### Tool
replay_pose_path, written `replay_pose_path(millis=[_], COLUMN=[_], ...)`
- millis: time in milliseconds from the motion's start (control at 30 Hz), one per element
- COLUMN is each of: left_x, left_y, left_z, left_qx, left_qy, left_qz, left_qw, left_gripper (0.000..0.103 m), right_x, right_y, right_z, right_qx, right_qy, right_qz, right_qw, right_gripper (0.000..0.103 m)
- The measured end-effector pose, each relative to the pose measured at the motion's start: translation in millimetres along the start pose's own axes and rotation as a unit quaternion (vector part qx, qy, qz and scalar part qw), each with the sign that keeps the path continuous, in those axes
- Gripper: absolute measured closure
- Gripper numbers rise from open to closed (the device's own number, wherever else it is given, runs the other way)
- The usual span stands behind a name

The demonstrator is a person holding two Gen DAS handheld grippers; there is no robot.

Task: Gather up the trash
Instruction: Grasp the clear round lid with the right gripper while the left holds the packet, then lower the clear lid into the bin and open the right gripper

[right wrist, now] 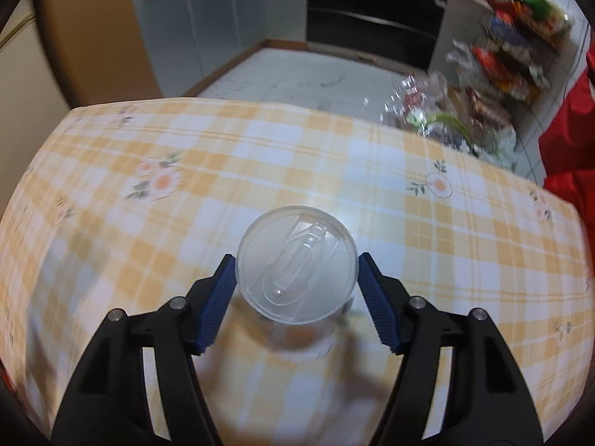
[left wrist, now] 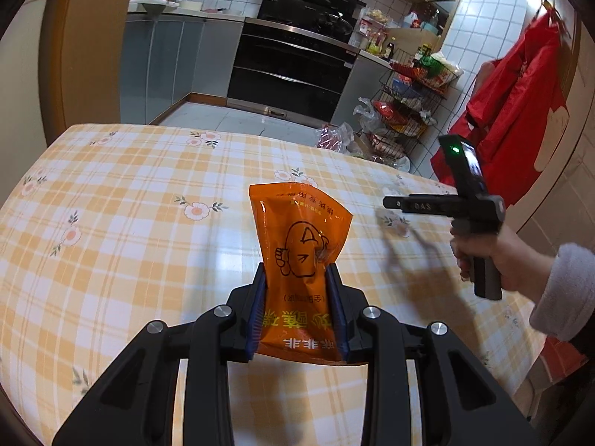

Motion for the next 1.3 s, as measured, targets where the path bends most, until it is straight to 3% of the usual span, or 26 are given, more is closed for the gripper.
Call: replay_pose_path(millis=[200,867,1300], left_x=[-35,-177,-250], left_y=[14,75,138], left_z=[-12,-89,-102], left_qx=[-0.015,0.004,-0.005], left_qy=[0.004,0.041,0.050], left_qz=[-0.004,-0.011,-0.005], left_qw=[0.9999,0.9991,0.9987], left_gripper=[0.073,0.072,0.072], right_x=[-74,-302,-377], right_y=[26,154,281], right_z=[28,72,113], right_qx=[-0.048,-0.028,-0.001], right_qy=[-0.027,-0.078,-0.098], right_qz=[-0.034,-0.089,-0.095], right_qw=[0.998,0.993,0.991], right_gripper=[0.036,0.036,0.036])
Point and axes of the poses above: each gripper's, at about its wrist camera, not at the fingertips, and x roughly the way its jaws point, z to its left, y to its underside, the point moved 2 cm from there along x, roughly the way its jaws point, and after that the axes turned 4 degrees about -z, right-handed, at the moved point
